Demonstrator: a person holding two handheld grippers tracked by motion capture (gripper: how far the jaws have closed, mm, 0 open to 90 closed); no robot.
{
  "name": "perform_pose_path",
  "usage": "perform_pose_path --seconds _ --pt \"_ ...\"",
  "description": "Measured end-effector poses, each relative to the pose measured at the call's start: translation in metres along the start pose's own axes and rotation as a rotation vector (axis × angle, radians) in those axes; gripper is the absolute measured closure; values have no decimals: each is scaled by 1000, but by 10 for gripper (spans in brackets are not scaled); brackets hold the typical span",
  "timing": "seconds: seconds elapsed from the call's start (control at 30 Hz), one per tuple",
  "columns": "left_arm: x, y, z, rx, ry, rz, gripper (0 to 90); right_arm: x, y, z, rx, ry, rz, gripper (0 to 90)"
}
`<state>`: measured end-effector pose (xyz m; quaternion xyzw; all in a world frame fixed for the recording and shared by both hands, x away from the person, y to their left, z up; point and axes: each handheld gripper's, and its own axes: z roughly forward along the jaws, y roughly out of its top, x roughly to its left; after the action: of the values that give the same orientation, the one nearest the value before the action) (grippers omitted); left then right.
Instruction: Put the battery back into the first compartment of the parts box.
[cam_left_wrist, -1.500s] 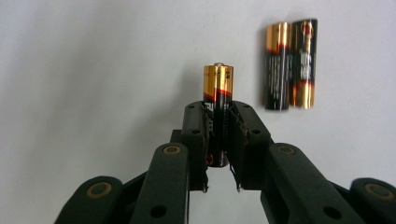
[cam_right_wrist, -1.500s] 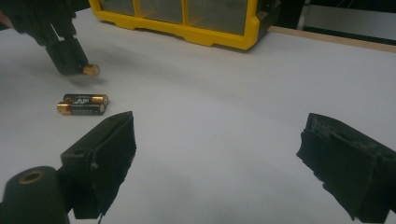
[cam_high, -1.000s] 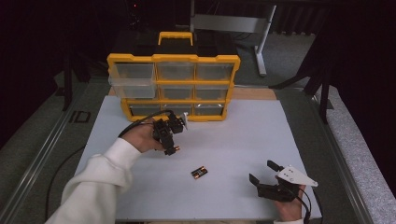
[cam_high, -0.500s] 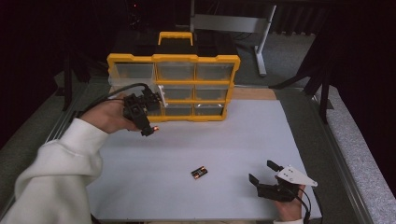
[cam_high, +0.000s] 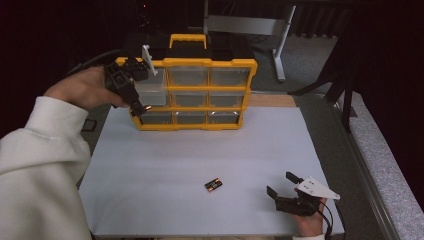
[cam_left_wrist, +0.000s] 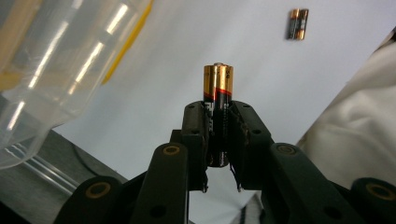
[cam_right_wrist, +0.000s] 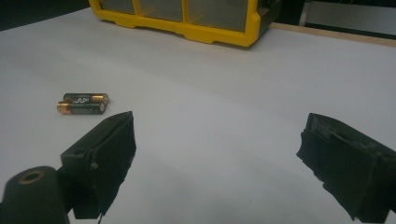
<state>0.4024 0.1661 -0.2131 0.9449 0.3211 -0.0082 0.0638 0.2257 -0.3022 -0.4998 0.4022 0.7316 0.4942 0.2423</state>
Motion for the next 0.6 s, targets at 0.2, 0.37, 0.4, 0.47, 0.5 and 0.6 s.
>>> perform_pose_path --seconds 0.2,0.37,0.4,0.47,0.5,0.6 --pt "22 5 -14 -31 -21 -95 769 -1 -1 1 6 2 3 101" --pt "33 9 -26 -34 -3 -155 769 0 -1 1 1 5 5 101" --pt "36 10 -29 -39 -1 -176 770 0 -1 1 1 4 5 101" --pt "42 12 -33 -43 10 -223 770 -1 -1 1 0 5 3 101" --pt "45 15 -34 -44 19 -243 769 -1 -1 1 -2 5 4 101" --pt "51 19 -33 -37 40 -273 769 0 -2 2 3 9 6 101"
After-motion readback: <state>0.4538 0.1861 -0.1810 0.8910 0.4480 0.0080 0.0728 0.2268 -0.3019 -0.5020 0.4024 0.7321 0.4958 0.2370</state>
